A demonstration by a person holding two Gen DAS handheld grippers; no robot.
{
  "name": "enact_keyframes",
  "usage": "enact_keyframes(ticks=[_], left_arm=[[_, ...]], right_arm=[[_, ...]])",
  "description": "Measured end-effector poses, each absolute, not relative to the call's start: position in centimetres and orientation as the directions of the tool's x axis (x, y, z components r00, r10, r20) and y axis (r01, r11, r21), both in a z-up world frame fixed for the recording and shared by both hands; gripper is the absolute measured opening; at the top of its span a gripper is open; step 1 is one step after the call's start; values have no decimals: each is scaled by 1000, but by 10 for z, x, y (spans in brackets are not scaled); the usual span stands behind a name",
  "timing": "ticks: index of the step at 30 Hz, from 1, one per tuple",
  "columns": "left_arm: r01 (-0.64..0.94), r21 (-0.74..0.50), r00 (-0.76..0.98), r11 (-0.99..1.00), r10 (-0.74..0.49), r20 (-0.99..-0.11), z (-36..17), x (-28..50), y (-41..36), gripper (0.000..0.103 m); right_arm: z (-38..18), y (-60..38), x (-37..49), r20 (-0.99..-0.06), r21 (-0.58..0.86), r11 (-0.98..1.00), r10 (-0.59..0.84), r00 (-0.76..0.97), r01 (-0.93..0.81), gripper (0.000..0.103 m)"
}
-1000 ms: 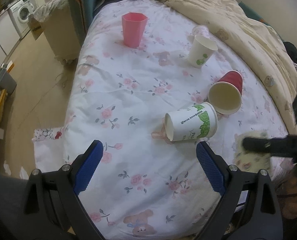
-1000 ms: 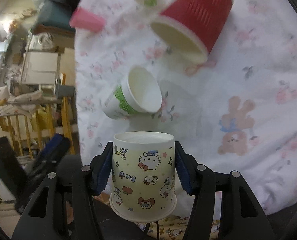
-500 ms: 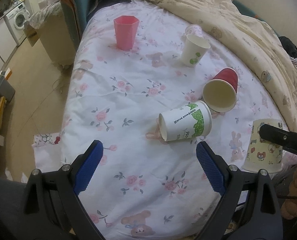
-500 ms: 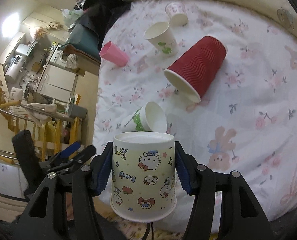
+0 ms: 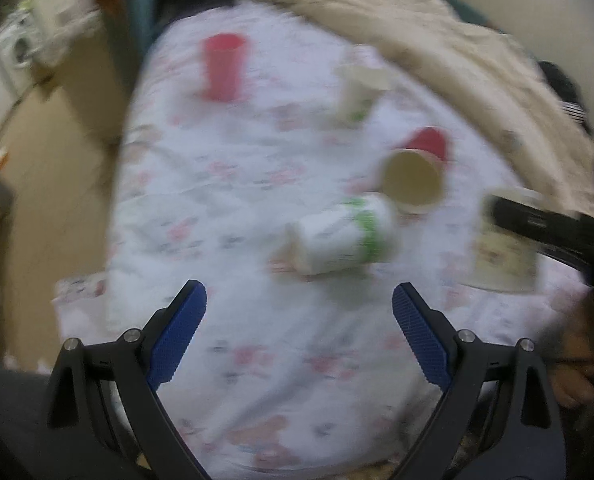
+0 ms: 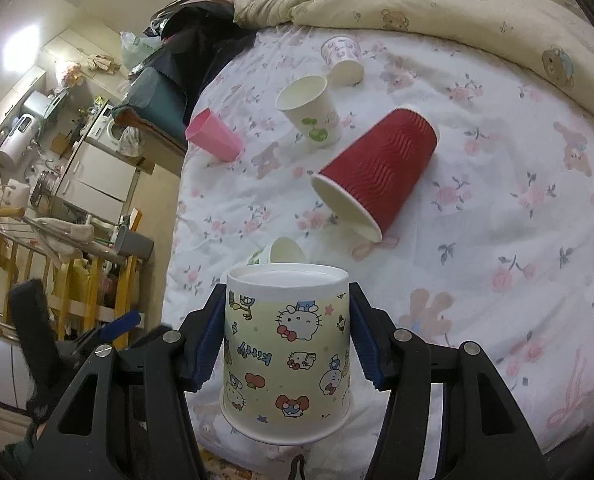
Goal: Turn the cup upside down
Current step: 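Lift the Hello Kitty cup with the right tool and rotate it rim-down, then lower the inverted cup onto the sheet and open the right tool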
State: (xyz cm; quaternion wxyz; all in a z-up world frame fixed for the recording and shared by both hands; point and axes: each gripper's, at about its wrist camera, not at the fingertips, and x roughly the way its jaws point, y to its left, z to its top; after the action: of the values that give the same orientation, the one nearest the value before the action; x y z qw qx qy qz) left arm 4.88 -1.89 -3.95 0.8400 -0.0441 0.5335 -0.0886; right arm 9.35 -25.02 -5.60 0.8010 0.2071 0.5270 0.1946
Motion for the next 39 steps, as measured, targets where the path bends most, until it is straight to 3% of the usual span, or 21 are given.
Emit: enact_keyframes(ticks=[6, 15, 33, 39], left_arm=[[229, -235, 422, 945, -314, -851, -27, 43, -46, 93], [272, -304, 360, 913, -390, -847, -33, 39, -57, 92], [219, -252, 298, 943, -310, -903, -59, 41, -50, 92], [151, -154, 353, 976, -199, -914, -55, 45, -33, 92]], right_arm=[[-58, -241, 92, -775, 507, 852, 517, 363, -129, 60], [-54, -216, 83, -784, 460, 856, 516, 346, -235, 60], [-38, -211, 63, -761, 445, 822, 556, 334, -354, 58], [-43, -216, 72, -804, 371, 871, 475, 357, -322, 58]])
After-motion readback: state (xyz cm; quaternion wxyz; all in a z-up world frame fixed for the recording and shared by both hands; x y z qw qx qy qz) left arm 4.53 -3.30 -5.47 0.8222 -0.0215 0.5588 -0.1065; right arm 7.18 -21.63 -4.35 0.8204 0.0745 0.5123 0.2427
